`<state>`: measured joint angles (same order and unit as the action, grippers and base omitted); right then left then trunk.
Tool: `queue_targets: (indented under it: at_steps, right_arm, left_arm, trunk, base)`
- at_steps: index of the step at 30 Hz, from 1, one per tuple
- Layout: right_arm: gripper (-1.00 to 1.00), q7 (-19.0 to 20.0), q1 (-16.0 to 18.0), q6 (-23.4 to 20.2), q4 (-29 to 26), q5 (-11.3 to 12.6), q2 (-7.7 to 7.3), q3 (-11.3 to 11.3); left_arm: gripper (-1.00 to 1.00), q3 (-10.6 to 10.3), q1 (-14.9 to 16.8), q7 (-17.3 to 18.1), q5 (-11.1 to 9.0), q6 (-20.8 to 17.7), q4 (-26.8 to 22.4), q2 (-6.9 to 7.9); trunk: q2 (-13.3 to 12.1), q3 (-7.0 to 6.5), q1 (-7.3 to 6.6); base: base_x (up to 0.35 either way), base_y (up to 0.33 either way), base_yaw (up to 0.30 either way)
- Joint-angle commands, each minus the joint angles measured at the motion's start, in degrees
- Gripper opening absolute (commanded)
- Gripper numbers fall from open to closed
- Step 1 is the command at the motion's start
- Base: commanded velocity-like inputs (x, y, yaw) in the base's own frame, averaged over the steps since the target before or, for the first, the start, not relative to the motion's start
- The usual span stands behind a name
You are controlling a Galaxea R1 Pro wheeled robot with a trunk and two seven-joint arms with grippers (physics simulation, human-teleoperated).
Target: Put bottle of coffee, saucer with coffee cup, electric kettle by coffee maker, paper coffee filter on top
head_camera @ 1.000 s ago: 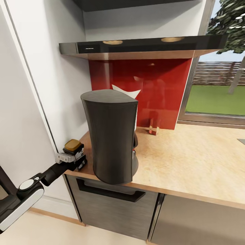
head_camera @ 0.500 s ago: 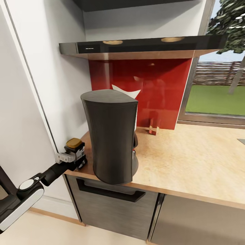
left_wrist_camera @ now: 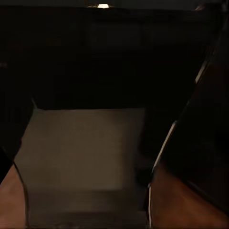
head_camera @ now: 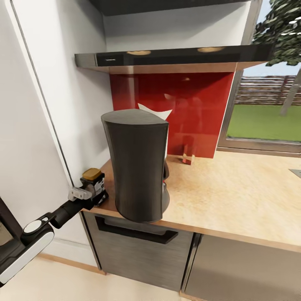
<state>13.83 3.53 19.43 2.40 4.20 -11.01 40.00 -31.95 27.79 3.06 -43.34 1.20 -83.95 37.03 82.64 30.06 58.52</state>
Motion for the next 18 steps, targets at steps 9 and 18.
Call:
queue_targets:
  at_steps: [9,18]
  right_arm:
    - [1.00,0.3,0.1,0.3,0.2,0.5,0.02,0.3]
    - [1.00,0.3,0.1,0.3,0.2,0.5,0.02,0.3]
  left_arm:
    - [1.00,-0.1,0.1,0.1,-0.6,0.1,0.0,0.06]
    - [1.00,-0.1,0.1,0.1,-0.6,0.1,0.0,0.06]
  trunk:
    - [0.0,0.06,-0.01]
    - [0.0,0.06,-0.01]
  base:
    - [-0.112,0.000,0.000]
    - [-0.193,0.000,0.000]
